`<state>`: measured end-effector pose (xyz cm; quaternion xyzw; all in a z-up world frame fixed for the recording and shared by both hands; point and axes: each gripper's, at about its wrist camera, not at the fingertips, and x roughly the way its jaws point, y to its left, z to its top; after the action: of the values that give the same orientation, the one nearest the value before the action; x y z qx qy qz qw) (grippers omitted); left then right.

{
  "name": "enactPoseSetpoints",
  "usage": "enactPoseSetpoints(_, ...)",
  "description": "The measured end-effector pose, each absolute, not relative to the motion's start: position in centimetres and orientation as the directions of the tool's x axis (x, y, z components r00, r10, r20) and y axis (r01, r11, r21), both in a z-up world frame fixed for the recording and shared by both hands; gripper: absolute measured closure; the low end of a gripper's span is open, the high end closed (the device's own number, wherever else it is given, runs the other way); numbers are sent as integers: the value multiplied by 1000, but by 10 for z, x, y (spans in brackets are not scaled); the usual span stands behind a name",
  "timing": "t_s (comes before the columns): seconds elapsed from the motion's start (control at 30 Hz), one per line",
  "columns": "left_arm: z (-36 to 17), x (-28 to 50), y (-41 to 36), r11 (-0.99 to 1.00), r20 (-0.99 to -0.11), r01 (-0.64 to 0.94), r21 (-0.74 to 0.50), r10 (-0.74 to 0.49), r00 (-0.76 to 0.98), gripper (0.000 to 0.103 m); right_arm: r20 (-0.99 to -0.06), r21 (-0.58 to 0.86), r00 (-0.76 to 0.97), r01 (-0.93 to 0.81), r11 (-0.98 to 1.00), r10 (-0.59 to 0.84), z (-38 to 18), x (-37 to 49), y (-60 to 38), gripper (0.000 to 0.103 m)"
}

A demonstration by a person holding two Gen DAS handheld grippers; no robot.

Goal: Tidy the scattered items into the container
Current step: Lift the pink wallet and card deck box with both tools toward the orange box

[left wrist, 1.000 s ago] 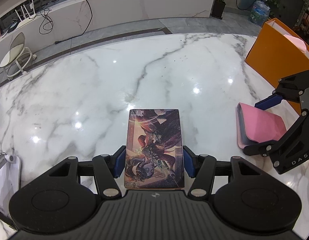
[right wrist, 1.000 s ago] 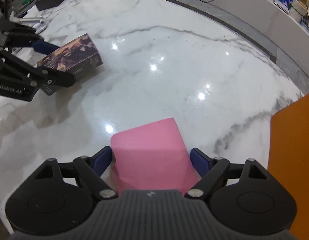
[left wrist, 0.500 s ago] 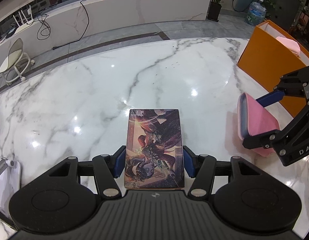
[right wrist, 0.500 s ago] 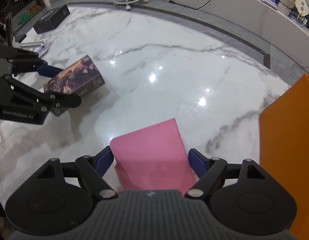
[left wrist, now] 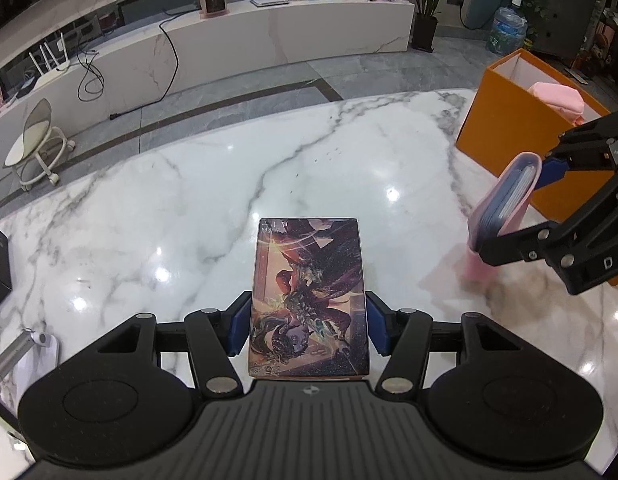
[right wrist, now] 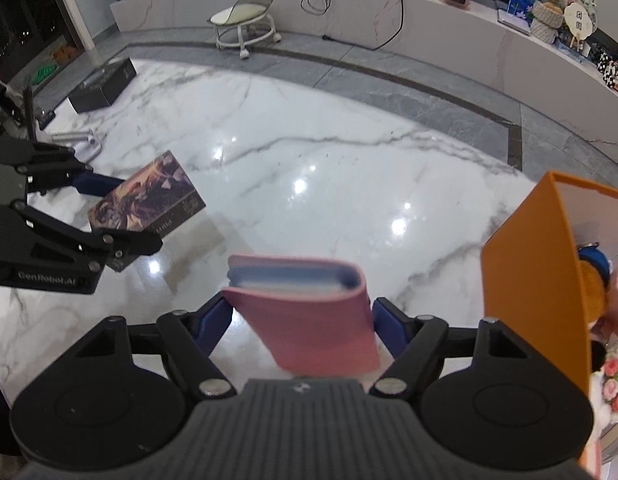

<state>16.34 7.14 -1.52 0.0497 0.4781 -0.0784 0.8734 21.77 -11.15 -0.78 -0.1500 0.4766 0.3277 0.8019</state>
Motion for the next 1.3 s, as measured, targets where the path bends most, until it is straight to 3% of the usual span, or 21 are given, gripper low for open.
enactPoseSetpoints(0.67,21,158,35,977,-823,214,19,-106,558,37,-791,92,428,-623,777,437,41,208,-156,26)
enactPoseSetpoints(1.3,92,173,-30,945,-776,302,128,-95,624,37,-713,138,509,-573,808,482,80,198,-209,26)
